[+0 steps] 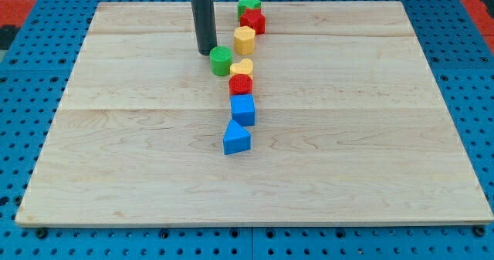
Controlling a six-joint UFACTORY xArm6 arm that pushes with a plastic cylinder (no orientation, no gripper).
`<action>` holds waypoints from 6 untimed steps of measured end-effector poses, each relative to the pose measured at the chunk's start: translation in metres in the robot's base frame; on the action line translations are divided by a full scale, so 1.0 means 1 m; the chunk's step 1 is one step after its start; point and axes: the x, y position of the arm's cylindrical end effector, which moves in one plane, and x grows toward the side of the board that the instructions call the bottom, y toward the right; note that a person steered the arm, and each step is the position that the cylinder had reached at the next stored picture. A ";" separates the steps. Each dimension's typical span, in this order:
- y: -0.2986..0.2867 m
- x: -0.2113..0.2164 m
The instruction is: Move the green circle to the bottom of yellow hexagon
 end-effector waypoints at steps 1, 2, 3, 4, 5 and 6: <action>-0.019 0.036; 0.000 0.046; 0.000 0.035; 0.008 0.035; 0.021 0.034; 0.030 0.031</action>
